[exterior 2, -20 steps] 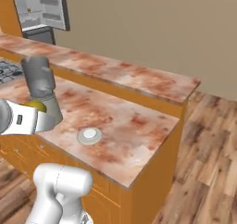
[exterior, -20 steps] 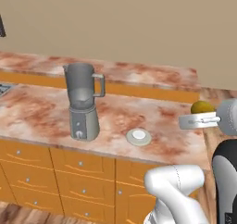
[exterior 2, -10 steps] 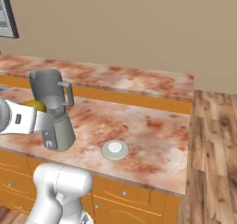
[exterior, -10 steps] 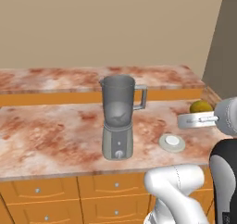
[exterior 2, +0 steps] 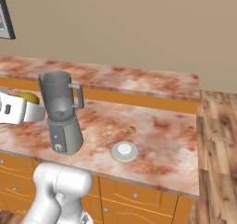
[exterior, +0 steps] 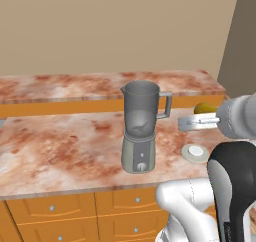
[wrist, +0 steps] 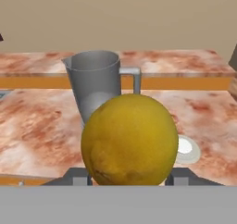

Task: Grab the lemon and onion from the fridge, place them in the blender, close the lid, and turn on the blender to create a marinade.

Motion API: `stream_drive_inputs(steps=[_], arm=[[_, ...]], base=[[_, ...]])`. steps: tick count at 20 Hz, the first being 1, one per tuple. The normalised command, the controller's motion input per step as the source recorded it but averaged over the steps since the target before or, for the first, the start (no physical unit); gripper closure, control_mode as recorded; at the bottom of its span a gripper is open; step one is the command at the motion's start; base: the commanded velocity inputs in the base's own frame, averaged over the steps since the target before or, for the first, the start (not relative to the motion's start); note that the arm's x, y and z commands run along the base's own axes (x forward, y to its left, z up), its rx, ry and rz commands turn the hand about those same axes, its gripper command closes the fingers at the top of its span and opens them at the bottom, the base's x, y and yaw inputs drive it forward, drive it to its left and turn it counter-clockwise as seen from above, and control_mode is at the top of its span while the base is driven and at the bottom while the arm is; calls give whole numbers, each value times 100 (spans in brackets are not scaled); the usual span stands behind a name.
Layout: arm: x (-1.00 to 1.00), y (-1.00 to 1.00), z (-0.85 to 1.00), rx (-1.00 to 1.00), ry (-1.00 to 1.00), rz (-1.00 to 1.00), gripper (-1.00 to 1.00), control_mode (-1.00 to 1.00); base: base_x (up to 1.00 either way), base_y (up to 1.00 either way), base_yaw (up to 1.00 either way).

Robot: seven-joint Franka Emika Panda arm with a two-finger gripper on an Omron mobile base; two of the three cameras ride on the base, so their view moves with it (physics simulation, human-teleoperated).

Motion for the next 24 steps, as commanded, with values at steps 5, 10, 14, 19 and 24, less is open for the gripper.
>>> stream_drive_inputs(steps=[5, 10, 14, 19, 24], arm=[[85, 18, 52, 0, 27, 0, 100, -100], [90, 3, 23, 0, 38, 0, 100, -100], [20, 0, -13, 0, 10, 4, 100, -100], [84, 19, -46, 0, 3, 0, 100, -100], [76, 39, -24, 0, 6, 0, 100, -100]], base=[[0, 0, 0], [0, 0, 0], [0, 0, 0], [0, 0, 0], [0, 0, 0]])
